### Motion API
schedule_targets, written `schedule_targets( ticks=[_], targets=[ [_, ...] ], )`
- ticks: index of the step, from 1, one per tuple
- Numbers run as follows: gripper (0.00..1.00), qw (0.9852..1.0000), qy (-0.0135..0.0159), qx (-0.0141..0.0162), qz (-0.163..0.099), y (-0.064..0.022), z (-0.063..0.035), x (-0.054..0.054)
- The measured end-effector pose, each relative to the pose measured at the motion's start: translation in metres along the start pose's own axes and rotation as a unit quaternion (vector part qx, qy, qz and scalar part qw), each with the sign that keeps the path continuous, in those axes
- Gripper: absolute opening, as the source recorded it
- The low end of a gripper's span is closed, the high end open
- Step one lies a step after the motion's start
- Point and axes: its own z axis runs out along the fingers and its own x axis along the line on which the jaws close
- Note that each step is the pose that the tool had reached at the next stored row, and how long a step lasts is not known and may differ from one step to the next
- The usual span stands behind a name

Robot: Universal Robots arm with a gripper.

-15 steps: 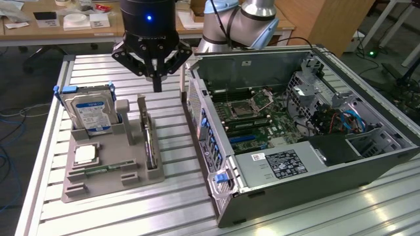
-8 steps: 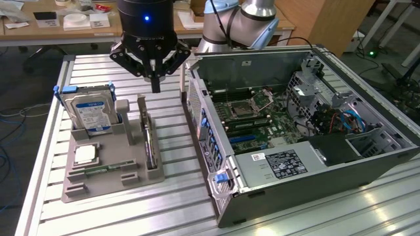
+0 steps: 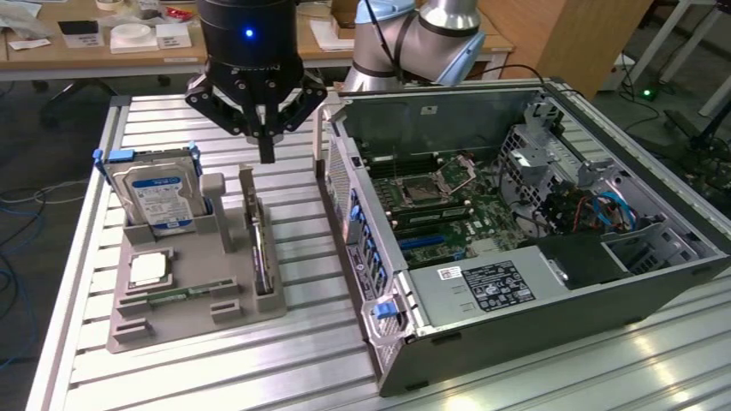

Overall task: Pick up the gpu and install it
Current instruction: 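Reach for the gpu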

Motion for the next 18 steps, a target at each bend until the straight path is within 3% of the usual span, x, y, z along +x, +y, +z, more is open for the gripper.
schedule_targets(
  ticks=[18],
  targets=[
    [0.11, 1.0, 0.0, 0.0, 0.0, -0.0042, 0.0, 0.0095]
  ],
)
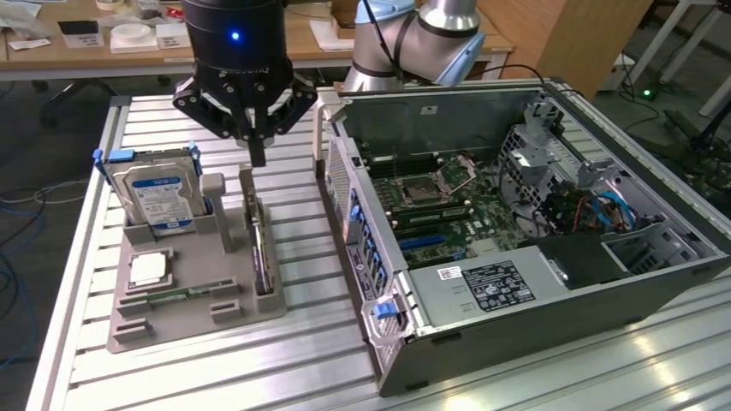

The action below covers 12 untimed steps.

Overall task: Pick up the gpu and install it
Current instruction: 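Reach for the gpu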

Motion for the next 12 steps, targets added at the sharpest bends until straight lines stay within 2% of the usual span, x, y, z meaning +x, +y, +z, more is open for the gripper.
schedule_targets(
  ticks=[12],
  targets=[
    [0.11, 1.0, 0.0, 0.0, 0.0, -0.0014, 0.0, 0.0025]
  ],
)
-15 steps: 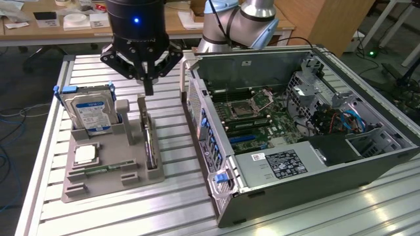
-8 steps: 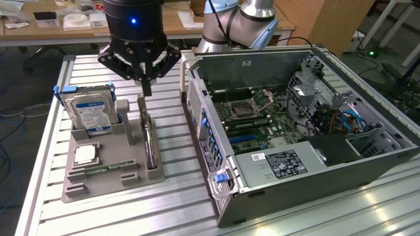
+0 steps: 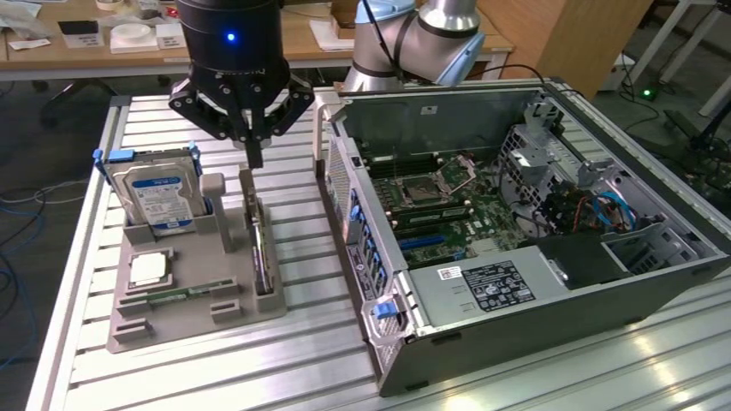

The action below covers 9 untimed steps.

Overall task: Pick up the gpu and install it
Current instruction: 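Reach for the gpu, then pick up the gpu and move the gpu toward the slot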

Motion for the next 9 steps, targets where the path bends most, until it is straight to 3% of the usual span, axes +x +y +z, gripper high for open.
schedule_targets(
  ticks=[9],
  targets=[
    [0.11, 1.0, 0.0, 0.0, 0.0, 0.0, 0.0, 0.0]
  ],
)
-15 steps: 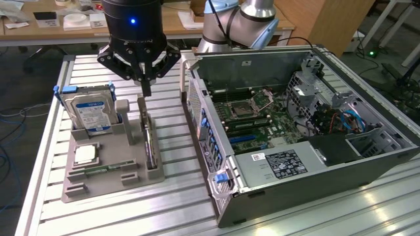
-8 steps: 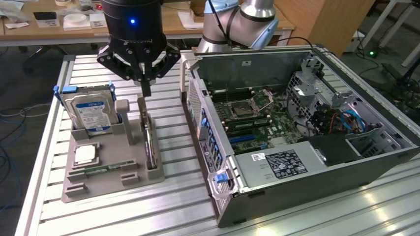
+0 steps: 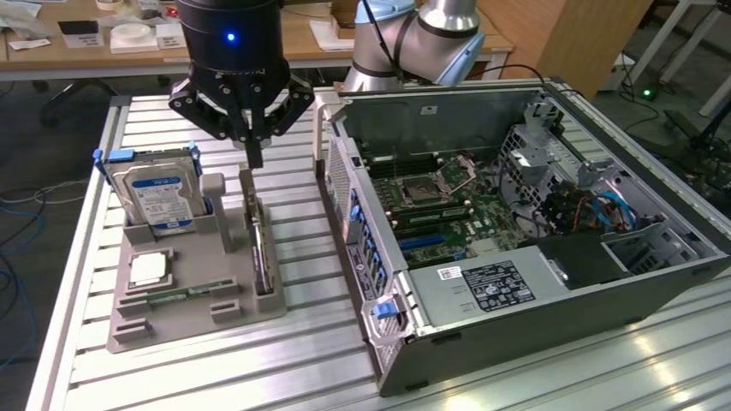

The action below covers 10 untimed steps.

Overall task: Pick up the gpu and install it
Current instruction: 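Pick up the gpu and move the gpu toward the slot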

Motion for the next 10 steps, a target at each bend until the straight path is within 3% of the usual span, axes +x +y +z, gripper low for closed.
schedule_targets(
  ticks=[4, 6, 10],
  targets=[
    [0.11, 1.0, 0.0, 0.0, 0.0, 0.0, 0.0, 0.0],
    [0.24, 1.0, 0.0, 0.0, 0.0, 0.0, 0.0, 0.0],
    [0.35, 1.0, 0.0, 0.0, 0.0, 0.0, 0.0, 0.0]
  ],
)
